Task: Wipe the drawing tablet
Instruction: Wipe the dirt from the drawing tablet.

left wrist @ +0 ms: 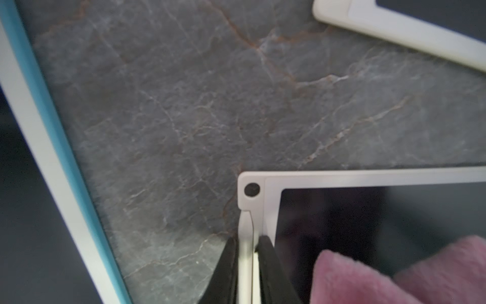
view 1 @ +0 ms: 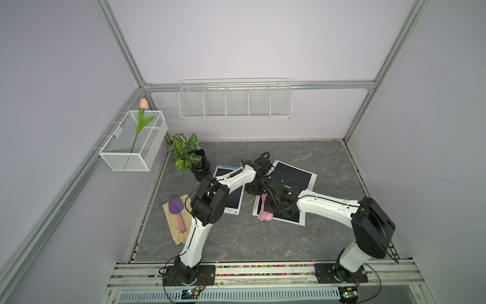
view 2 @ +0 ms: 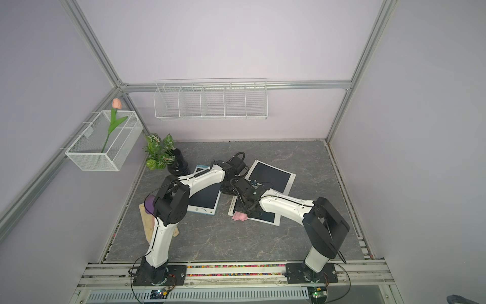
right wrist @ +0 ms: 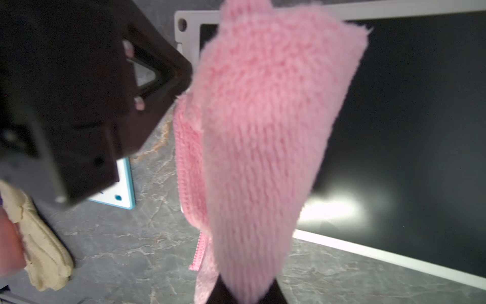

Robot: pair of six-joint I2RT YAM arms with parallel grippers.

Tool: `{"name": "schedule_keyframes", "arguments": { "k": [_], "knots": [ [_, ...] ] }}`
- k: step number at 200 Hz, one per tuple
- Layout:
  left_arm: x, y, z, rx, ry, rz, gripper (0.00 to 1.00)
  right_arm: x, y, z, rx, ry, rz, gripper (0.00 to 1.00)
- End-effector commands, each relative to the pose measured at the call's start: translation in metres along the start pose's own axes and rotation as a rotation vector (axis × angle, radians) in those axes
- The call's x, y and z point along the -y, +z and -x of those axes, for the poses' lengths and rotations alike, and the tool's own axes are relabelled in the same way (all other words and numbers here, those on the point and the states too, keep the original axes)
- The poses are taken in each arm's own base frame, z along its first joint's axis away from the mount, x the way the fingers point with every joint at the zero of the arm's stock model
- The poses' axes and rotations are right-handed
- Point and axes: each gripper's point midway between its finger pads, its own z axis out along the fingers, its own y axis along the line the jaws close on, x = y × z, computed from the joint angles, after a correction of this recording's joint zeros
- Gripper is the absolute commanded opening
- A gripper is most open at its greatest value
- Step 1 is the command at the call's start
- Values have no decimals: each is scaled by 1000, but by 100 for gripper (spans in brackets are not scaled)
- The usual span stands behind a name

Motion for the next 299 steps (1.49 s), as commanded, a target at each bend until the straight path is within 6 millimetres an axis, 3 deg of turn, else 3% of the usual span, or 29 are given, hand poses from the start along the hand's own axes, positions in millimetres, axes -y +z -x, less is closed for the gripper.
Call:
{"name": "schedule_keyframes", "arguments": {
  "k": [1,37,60,79,113,135,147,159,199,216,240,280,299],
  "knots": [
    [-9,32,-37,-133,4,39,18,35,-3,-4,-23,46,-53,7],
    [-8,32,-37,-132,7,39,18,124,-13,-27,-66,146,-182,7],
    [-9,33,-37,-132,7,42,18,151,-26,-34,-49,171,-205,7],
    [-10,33,-39,-133,6,46,18,136,-24,-33,-49,143,-175,7],
    [-11,33,-40,-136,7,48,18,51,-1,-20,-78,5,-116,7],
    [-11,33,-39,-136,5,45,18,23,8,-14,-76,-2,-59,7],
    [-10,33,-39,-135,3,42,18,24,8,-12,-76,1,-61,7],
    [-10,33,-39,-135,1,42,18,38,7,-15,-84,12,-83,7],
    [-10,33,-39,-135,6,45,18,129,-9,-36,-93,104,-203,7],
    [-11,34,-39,-135,7,46,18,145,-17,-40,-79,114,-213,7],
    [-11,34,-39,-137,4,47,18,130,-14,-40,-91,93,-206,7],
    [-10,34,-39,-136,5,47,19,56,-3,-29,-93,-1,-111,7],
    [-10,34,-38,-135,3,45,18,56,-6,-25,-87,-7,-113,7]
  ]
}}
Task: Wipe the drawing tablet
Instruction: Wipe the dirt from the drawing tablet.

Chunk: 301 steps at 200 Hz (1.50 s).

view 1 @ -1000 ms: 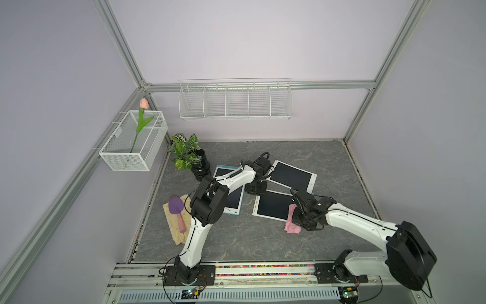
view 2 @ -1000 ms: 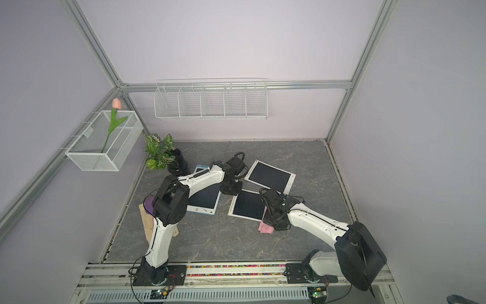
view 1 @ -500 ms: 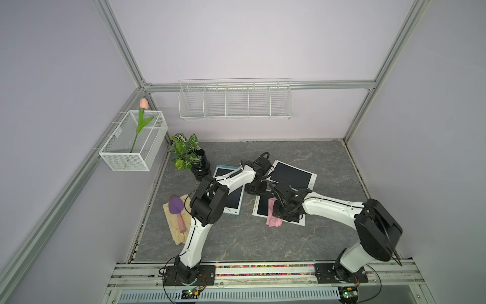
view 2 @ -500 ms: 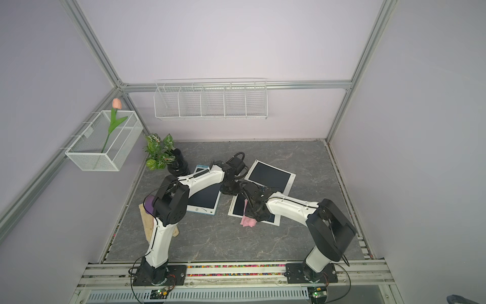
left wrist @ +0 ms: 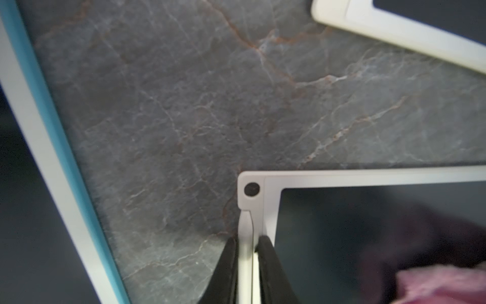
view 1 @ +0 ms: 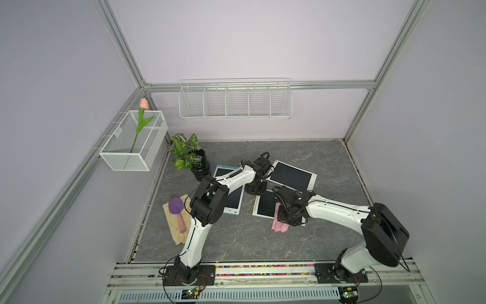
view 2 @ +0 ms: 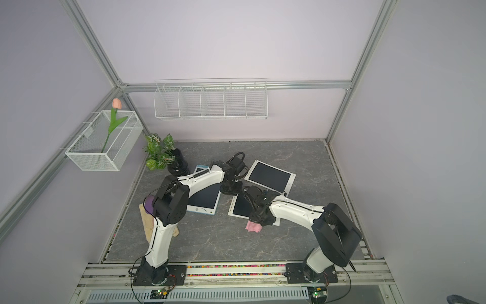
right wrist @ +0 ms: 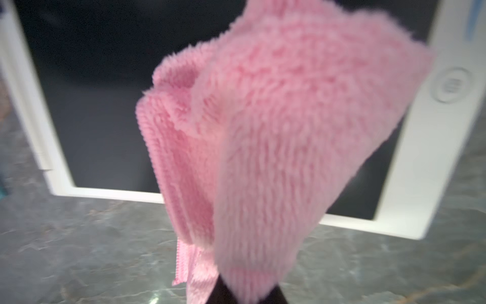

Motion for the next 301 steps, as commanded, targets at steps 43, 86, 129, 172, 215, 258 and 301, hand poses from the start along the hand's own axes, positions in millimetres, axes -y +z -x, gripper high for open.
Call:
{"name": "schedule_keyframes", "arguments": {
  "k": [43,86,129,172,215,258,301],
  "knots": [
    [-10,34,-38,-143,2,49,19,69,-21,23,40,123,-26,7],
    [-11,35,-39,-145,-1,53,18,57,-36,65,85,126,-3,7],
    [-13,34,-39,-143,-1,61,18,46,-19,105,93,174,6,7],
    [-15,36,-41,-146,-8,69,18,63,-4,115,27,210,-33,7],
    [-16,37,-42,-147,-9,71,19,119,-9,97,-3,259,-89,7],
    [-14,36,-41,-145,-9,65,18,104,-13,92,7,201,-71,7],
    [-16,36,-42,-148,-8,72,18,57,1,95,-4,146,-42,7]
  ]
}}
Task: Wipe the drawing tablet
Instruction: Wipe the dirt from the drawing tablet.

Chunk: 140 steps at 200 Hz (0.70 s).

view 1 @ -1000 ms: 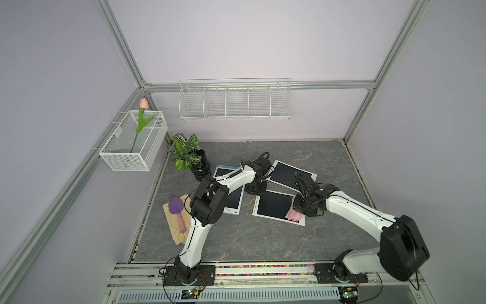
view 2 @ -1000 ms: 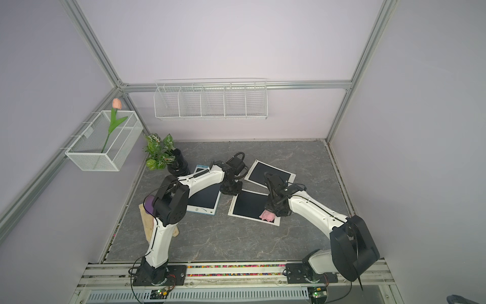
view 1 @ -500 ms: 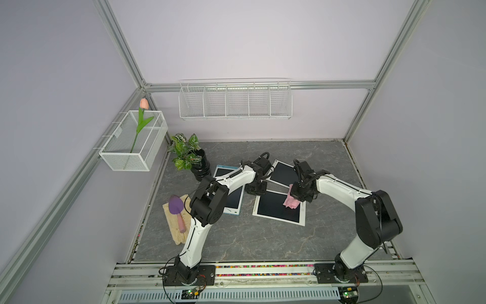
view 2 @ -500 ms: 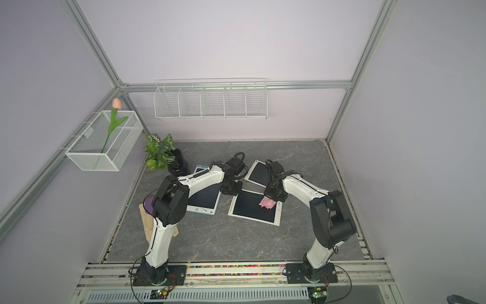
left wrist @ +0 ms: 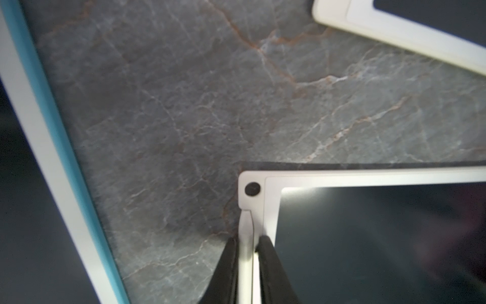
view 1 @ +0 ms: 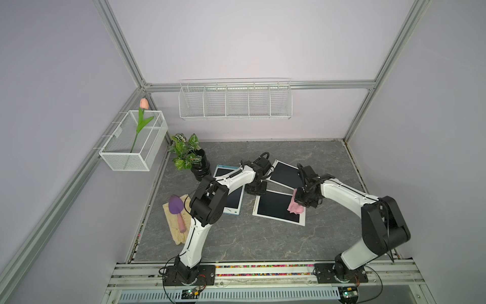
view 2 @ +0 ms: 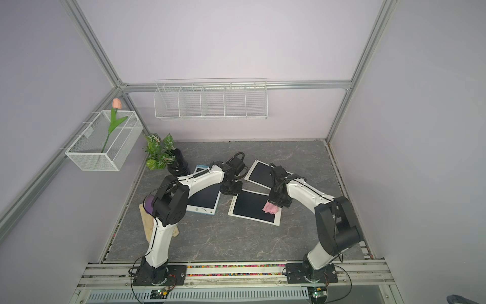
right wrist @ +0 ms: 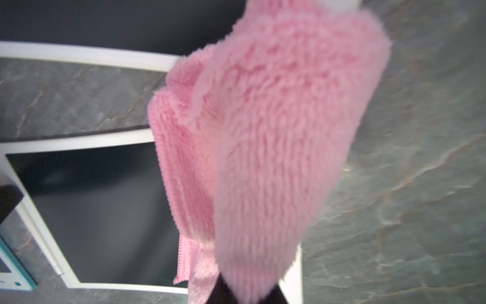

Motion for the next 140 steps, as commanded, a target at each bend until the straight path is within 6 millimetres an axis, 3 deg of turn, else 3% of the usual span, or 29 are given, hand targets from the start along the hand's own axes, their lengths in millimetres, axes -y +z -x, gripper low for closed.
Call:
{"name": "schedule_keyframes", "arguments": {
  "k": [1,20,58,73,92,124,140],
  "knots": [
    [-15,36,-42,-152,-4,71,18,-14,4,1,-6,13,6,7],
    [-15,36,-42,-153,-4,70,18,-1,4,5,-3,20,-23,7],
    [-14,37,-42,-153,-4,67,18,55,5,1,-46,84,-86,7],
    [-14,38,-42,-155,-2,67,18,65,2,-1,-38,86,-98,7],
    [-14,39,-42,-155,-2,65,18,53,1,-3,-39,35,-103,7],
    [-14,40,-43,-160,-1,66,18,-1,11,-2,-47,-38,-63,7],
    [-15,40,-44,-163,-2,68,18,-1,13,0,-62,-22,-78,7]
  ]
}}
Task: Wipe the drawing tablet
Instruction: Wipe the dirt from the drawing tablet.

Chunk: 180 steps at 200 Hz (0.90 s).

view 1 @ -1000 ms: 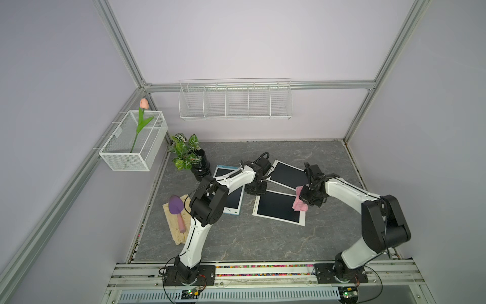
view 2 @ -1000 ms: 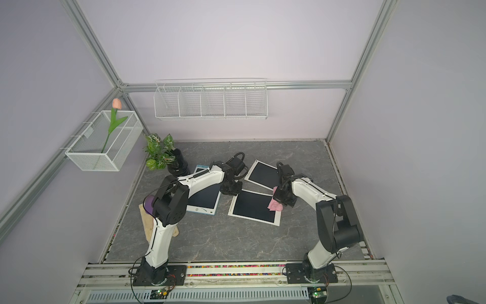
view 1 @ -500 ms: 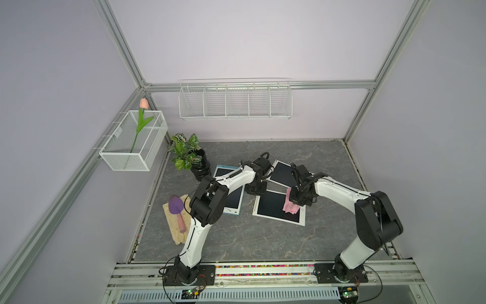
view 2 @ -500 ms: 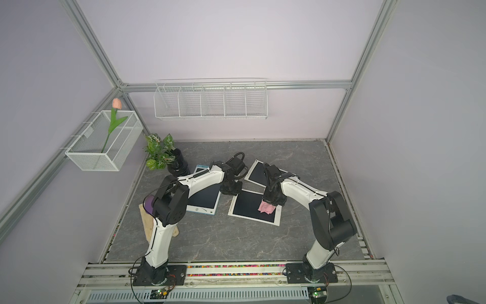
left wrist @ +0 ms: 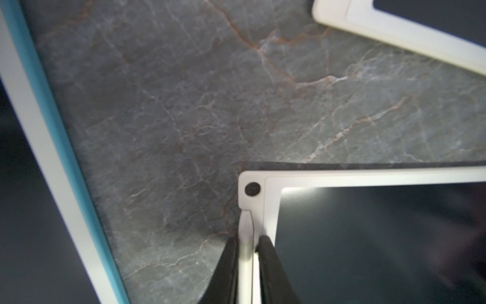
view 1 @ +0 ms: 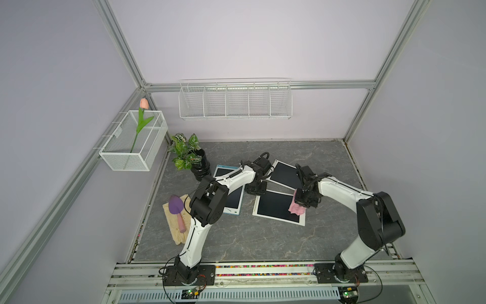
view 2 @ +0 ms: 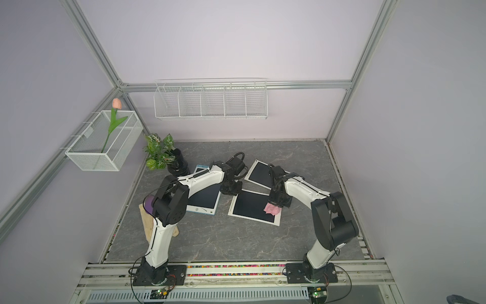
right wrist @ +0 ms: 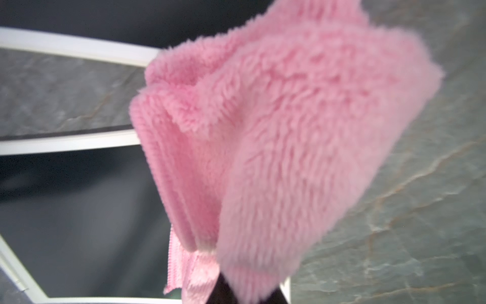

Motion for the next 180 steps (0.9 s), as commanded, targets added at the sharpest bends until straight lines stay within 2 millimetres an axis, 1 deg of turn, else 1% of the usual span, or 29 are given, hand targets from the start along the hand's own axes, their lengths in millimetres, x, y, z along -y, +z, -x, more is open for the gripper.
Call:
{"name": "schedule_keyframes", "arguments": {
  "k": [1,11,35,50,58,69,100,111,124,147,158,170,180],
  "knots": [
    [-15,40,-43,-163,-3,69,18,-6,5,-1,-34,16,-16,7],
    [-15,40,-43,-164,-3,67,18,8,6,0,-38,43,-28,7],
    [-15,41,-43,-166,-7,62,18,55,8,-8,-62,97,-65,7],
    [-13,41,-43,-164,-6,57,18,71,3,-11,-53,84,-87,7],
    [-13,41,-42,-164,-8,55,18,71,1,-12,-45,70,-89,7],
    [-13,41,-41,-163,-8,53,18,63,0,-12,-40,53,-83,7],
    [-12,42,-39,-165,-3,54,18,17,6,-5,-36,5,-54,7],
    [-13,42,-39,-167,-2,57,18,12,9,-3,-47,7,-55,7],
    [-14,42,-39,-167,-4,59,18,21,10,1,-45,32,-67,7],
    [-15,42,-40,-167,-8,61,18,59,8,2,-58,77,-102,7],
    [-16,43,-41,-170,-7,60,18,72,8,0,-64,83,-110,7],
    [-16,44,-40,-169,-6,59,18,78,6,-1,-63,74,-118,7],
    [-16,45,-41,-171,-8,59,18,76,6,-2,-62,62,-117,7]
  ]
}}
